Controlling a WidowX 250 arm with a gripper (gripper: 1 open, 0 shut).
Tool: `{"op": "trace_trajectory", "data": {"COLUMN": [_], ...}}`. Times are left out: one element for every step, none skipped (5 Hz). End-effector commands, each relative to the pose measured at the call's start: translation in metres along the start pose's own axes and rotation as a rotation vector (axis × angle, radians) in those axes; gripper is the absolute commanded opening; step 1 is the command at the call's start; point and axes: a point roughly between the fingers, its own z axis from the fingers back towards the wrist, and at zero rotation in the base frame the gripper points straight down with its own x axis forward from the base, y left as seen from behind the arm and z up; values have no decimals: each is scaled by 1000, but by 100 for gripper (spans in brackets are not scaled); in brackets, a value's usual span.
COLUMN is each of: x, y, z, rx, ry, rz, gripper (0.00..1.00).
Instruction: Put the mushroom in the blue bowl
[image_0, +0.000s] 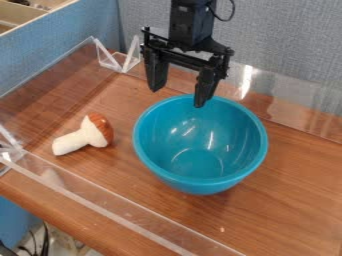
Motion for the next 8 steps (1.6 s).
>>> {"op": "trace_trajectory", "data": {"x": [-10, -27, -41, -48, -53, -53, -51, -48], "y": [20, 49, 72, 88, 100, 109, 116, 120], "z": [-7, -24, -31, -39, -45, -54, -64, -75], "rx": [15, 31, 56, 61, 67, 66, 63, 56], "ry": [20, 53, 54, 61, 51, 41, 33, 26], "rz": [-208, -457, -576, -594, -584, -560, -556, -560], "gripper": [100, 100, 100, 100, 100, 100, 100, 100]}}
